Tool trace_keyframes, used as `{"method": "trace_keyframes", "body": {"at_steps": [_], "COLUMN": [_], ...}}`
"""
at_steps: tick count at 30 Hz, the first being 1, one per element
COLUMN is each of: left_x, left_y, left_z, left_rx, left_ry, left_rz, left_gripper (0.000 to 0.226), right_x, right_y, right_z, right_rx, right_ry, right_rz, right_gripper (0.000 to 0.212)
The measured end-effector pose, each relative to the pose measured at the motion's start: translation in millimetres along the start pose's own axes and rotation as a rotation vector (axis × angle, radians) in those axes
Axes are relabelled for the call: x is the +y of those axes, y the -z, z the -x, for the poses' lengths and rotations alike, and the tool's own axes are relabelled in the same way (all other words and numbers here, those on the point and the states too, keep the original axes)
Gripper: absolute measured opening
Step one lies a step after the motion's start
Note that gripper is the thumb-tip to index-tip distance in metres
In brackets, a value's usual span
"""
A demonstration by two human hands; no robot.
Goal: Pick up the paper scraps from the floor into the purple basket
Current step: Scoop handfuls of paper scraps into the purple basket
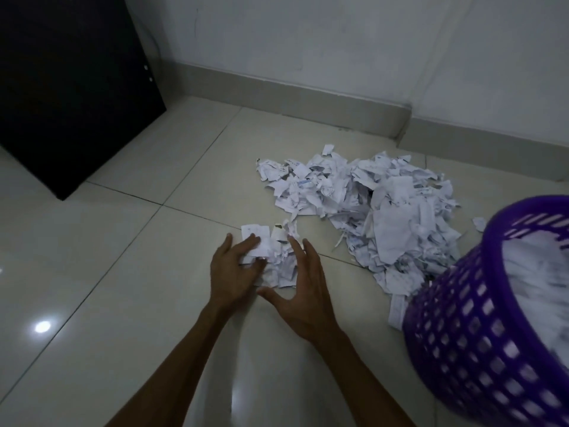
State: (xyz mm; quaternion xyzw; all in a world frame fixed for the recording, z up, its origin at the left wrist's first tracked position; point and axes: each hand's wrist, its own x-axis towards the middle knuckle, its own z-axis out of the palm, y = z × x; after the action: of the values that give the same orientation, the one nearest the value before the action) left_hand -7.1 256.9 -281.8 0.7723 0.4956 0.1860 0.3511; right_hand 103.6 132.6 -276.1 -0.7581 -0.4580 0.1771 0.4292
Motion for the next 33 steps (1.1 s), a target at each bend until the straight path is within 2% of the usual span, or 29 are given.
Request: {"method": "trace_keyframes", "body": {"at_steps": [3, 7, 9, 13, 17, 23, 26, 28, 31, 33], "left_x": [6, 11, 10, 6, 11, 11, 9, 6, 7, 11], "left_y": [2, 12, 17, 22, 24, 33, 35, 35, 34, 34], "left_z": [23, 43, 48, 49, 47, 43, 44, 46, 46, 47], "left_rx": [-0.067, 0.012, 0.035, -0.02, -0.063, -0.16, -0.126, -0.081, -0.025, -0.004], "left_ry": [0.034, 0.021, 0.013, 0.033, 0.046, 0.064, 0.072, 0.133, 0.188, 0.225], "left_rz": [0.123, 0.405, 0.392, 0.285, 0.238, 0.271, 0.378, 0.498, 0.568, 0.585], "left_gripper": [0.061, 0.041, 0.044, 0.048, 0.039, 0.03, 0.025, 0.024, 0.025, 0.028], "right_x": [-1, 1, 0, -5, -2, 8, 11, 15, 14, 11], "right_y": [6, 16, 18, 8, -17, -33, -37, -40, -40, -38], "right_z": [19, 29, 28, 16, 0, -4, -7, -10, -3, 8], "right_rx": [0.081, 0.076, 0.019, -0.022, -0.081, -0.028, -0.03, 0.048, 0.161, 0.226], "right_ry": [-0.039, -0.035, -0.009, 0.1, 0.178, 0.241, 0.224, 0.298, 0.413, 0.308], "right_rz": [-0.117, -0.075, -0.012, 0.159, 0.217, 0.355, 0.258, 0.119, 0.107, 0.001], "right_gripper": [0.109, 0.118, 0.122, 0.12, 0.105, 0.085, 0.066, 0.051, 0.025, 0.014]}}
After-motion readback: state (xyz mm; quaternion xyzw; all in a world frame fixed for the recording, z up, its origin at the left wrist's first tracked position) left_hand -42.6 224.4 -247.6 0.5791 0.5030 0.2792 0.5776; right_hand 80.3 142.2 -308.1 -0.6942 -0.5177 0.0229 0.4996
